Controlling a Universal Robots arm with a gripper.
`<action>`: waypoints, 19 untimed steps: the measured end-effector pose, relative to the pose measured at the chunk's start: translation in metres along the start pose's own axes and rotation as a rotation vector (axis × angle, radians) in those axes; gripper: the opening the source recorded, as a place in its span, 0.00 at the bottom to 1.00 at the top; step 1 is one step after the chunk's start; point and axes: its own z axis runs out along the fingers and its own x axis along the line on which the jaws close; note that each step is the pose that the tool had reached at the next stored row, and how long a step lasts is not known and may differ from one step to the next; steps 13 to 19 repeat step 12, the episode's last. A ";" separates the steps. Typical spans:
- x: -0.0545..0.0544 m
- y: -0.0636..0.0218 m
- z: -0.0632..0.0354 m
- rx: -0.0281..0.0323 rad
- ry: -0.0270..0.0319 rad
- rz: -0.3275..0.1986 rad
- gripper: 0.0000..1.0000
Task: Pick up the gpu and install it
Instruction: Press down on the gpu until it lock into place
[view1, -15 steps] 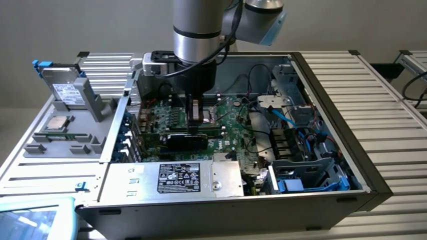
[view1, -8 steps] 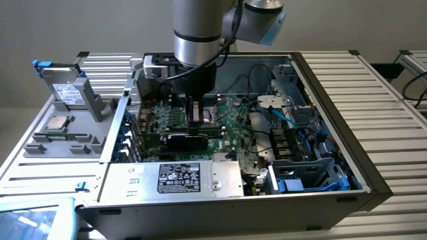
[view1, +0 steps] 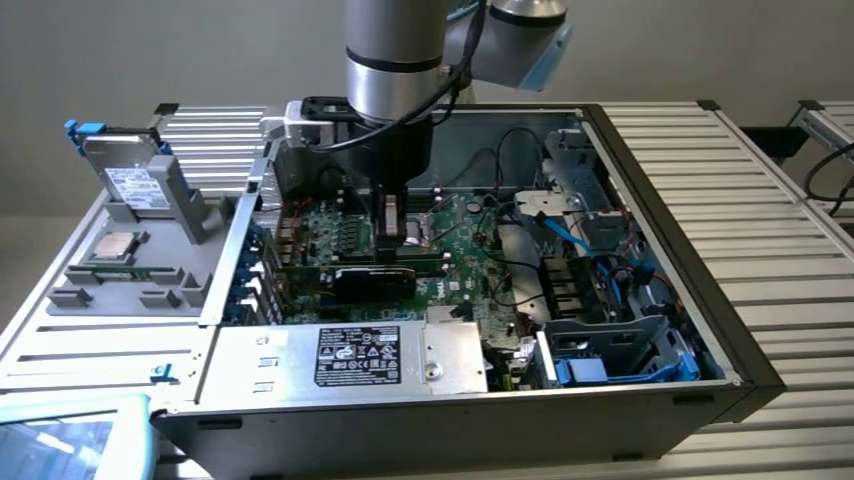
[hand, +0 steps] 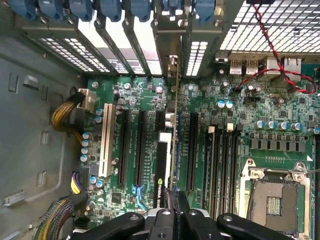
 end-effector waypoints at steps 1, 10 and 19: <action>0.000 0.0003 -0.0043 -0.0004 -0.0003 0.000 0.12; 0.001 0.0008 -0.0115 -0.0016 0.0000 0.000 0.12; 0.001 0.0008 -0.0115 -0.0016 0.0000 0.000 0.12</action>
